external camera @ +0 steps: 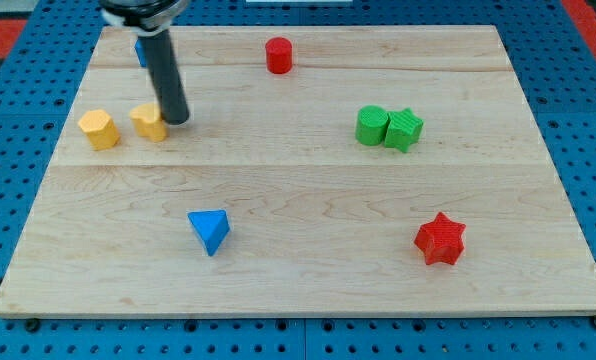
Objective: Move the blue cube towards red circle
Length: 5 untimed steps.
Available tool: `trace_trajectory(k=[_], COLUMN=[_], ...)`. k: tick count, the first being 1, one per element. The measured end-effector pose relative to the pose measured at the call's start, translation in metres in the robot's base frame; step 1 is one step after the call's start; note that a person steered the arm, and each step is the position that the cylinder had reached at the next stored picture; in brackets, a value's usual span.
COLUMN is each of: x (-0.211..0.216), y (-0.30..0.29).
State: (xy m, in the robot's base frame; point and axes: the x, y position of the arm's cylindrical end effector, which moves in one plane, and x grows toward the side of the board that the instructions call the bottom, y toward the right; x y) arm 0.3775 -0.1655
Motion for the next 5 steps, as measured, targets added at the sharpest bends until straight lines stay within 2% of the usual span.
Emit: trace_trajectory(k=[1,2,4,5], x=[0.001,-0.007,-0.097,-0.123], y=[-0.031,-0.014,-0.051,-0.079])
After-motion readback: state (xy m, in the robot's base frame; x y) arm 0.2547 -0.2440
